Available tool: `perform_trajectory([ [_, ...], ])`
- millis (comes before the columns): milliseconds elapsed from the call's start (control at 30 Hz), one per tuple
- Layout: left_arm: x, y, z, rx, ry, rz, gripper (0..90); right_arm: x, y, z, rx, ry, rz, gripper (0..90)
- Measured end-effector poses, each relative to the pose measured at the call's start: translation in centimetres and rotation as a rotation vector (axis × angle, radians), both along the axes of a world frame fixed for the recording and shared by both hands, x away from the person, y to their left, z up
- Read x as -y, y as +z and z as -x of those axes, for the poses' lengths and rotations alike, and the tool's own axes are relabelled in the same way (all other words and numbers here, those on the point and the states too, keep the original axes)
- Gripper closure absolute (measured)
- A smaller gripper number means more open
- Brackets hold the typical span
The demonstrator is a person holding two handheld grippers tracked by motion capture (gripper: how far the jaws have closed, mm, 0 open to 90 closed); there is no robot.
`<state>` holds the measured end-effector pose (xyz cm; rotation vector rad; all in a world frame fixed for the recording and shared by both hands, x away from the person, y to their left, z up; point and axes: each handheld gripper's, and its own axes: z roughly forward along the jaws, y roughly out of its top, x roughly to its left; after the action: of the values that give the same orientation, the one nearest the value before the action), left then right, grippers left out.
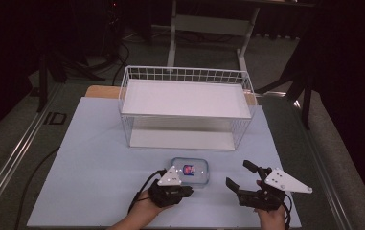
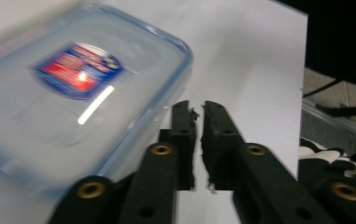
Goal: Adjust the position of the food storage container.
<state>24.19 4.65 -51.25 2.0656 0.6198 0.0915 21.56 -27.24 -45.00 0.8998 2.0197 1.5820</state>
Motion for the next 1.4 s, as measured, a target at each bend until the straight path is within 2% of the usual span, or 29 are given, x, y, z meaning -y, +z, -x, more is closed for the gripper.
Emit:
perform_trajectory([
  [33, -0.7, 0.3, -0.1, -0.003, 0.012, 0.016, 79.3, -0.1, 0.0, 0.0, -0.002, 0.002, 0.004, 13.6],
  [67, -1.2, 0.6, -0.2, -0.004, 0.030, 0.017, 74.7, -0.1, -0.1, 0.0, -0.002, 0.001, 0.011, 13.6],
  [100, -1.7, 0.9, -0.3, 0.006, 0.051, 0.008, 69.7, -0.2, -0.1, 0.0, -0.004, 0.001, 0.012, 13.6],
  [133, -2.2, 1.1, -0.4, 0.034, 0.092, -0.013, 63.4, -0.2, -0.1, 0.0, -0.006, 0.002, 0.012, 13.6],
  [167, -2.4, 1.3, -0.4, 0.047, 0.119, -0.026, 61.7, -0.3, -0.2, 0.0, -0.008, 0.002, 0.012, 13.6],
  [267, -3.5, 1.3, -1.0, 0.067, 0.190, -0.044, 70.0, -0.3, -0.2, -0.1, -0.011, -0.001, 0.010, 13.6],
  [300, -3.9, 1.2, -1.2, 0.063, 0.202, -0.037, 78.4, -0.4, -0.3, -0.1, -0.014, 0.000, 0.015, 13.6],
  [367, -4.5, 0.8, -1.5, 0.079, 0.238, -0.052, 80.8, -0.4, -0.3, -0.1, -0.014, 0.002, 0.017, 13.6],
  [400, -4.8, 0.5, -1.8, 0.065, 0.248, -0.047, 85.3, -0.3, -0.3, 0.0, -0.011, 0.002, 0.017, 13.6],
  [467, -5.0, -0.2, -2.3, 0.044, 0.273, -0.072, 86.9, -0.3, -0.3, 0.0, -0.011, 0.001, 0.016, 13.6],
  [500, -5.0, -0.6, -2.6, 0.020, 0.278, -0.081, 89.9, -0.3, -0.2, -0.1, -0.012, 0.002, 0.013, 13.7],
  [533, -4.7, -1.2, -3.0, -0.004, 0.281, -0.124, 90.0, -0.3, -0.3, -0.1, -0.014, 0.003, 0.013, 13.6],
  [667, -4.2, -1.9, -3.1, -0.020, 0.251, -0.142, 90.0, -0.3, -0.3, -0.1, -0.014, 0.004, 0.014, 13.7],
  [733, -3.9, -2.1, -3.1, -0.030, 0.237, -0.120, 90.0, -0.3, -0.3, -0.1, -0.018, 0.005, 0.013, 13.7],
  [800, -3.6, -2.1, -2.9, -0.028, 0.225, -0.131, 90.0, -0.4, -0.3, -0.1, -0.018, 0.005, 0.015, 13.7],
  [933, -3.5, -2.1, -2.6, -0.035, 0.202, -0.111, 90.0, -0.4, -0.3, 0.0, -0.016, 0.010, 0.020, 13.7],
  [1033, -3.3, -2.2, -2.6, -0.027, 0.198, -0.121, 90.0, -0.5, -0.4, 0.0, -0.017, 0.013, 0.021, 13.7],
  [1067, -3.3, -2.2, -2.7, -0.030, 0.201, -0.119, 86.1, -0.6, -0.5, -0.1, -0.017, 0.016, 0.024, 13.6],
  [1100, -3.4, -2.2, -2.8, -0.036, 0.209, -0.120, 86.1, -0.6, -0.5, -0.1, -0.017, 0.016, 0.024, 13.6],
  [1133, -3.6, -2.2, -2.9, -0.042, 0.213, -0.114, 77.1, -0.6, -0.6, -0.1, -0.020, 0.018, 0.020, 13.6],
  [1200, -4.2, -2.0, -2.9, -0.042, 0.209, -0.102, 76.5, -0.6, -0.7, -0.2, -0.023, 0.022, 0.017, 13.6],
  [1267, -4.6, -1.7, -2.9, -0.054, 0.210, -0.092, 63.8, -0.7, -0.7, -0.2, -0.028, 0.032, 0.011, 13.6],
  [1300, -4.9, -1.5, -2.9, -0.074, 0.197, -0.066, 57.8, -0.8, -0.8, -0.2, -0.026, 0.035, 0.013, 13.6],
  [1333, -5.1, -1.3, -2.9, -0.079, 0.186, -0.053, 52.5, -0.8, -0.8, -0.2, -0.025, 0.036, 0.020, 13.6],
  [1367, -5.2, -1.1, -2.8, -0.070, 0.196, -0.055, 44.8, -0.9, -0.7, -0.2, -0.021, 0.036, 0.026, 13.7],
  [1400, -5.4, -0.9, -2.8, -0.072, 0.176, -0.044, 36.6, -1.0, -0.7, -0.1, -0.014, 0.033, 0.038, 13.6],
])
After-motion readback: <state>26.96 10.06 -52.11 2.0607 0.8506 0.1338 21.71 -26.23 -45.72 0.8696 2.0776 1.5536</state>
